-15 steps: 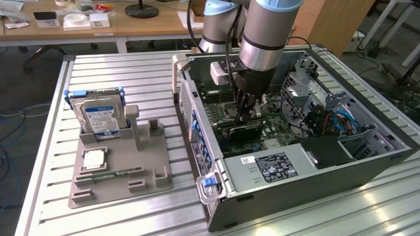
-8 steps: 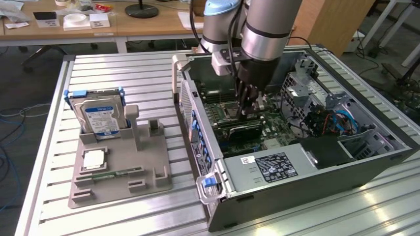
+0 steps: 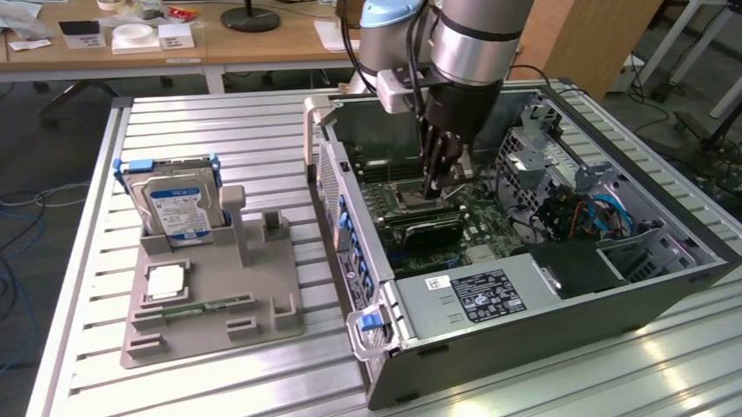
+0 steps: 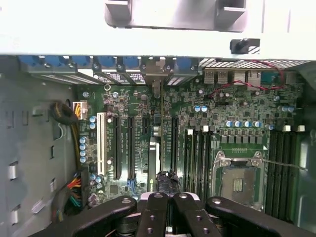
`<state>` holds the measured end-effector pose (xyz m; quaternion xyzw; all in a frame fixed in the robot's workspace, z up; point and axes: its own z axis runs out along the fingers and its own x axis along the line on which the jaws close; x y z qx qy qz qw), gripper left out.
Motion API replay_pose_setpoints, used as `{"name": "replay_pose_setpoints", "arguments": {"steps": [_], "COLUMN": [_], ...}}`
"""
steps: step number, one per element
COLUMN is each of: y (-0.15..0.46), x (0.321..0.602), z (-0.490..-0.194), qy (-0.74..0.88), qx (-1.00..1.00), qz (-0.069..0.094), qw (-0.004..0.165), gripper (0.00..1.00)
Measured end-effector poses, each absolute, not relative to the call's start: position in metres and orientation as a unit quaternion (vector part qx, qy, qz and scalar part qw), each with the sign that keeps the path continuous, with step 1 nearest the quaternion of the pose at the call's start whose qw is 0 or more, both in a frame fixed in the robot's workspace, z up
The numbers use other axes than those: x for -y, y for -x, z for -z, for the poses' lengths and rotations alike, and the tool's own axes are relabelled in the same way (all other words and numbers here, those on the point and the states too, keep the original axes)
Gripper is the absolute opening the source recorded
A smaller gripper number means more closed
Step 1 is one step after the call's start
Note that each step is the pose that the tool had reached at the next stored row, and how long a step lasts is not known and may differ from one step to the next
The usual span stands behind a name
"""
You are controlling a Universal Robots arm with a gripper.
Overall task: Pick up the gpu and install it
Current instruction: 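Press down on the gpu until it lock into place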
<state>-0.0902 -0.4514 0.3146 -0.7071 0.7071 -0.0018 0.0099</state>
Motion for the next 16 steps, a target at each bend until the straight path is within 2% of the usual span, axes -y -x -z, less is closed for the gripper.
{"name": "replay_pose_setpoints", "arguments": {"steps": [16], "y": [0.09], "x": [0.451], "z": [-0.328], "qy": [0.707], "qx": [-0.707], "qz": [0.002], "qw": [0.01], "gripper": [0.1]}}
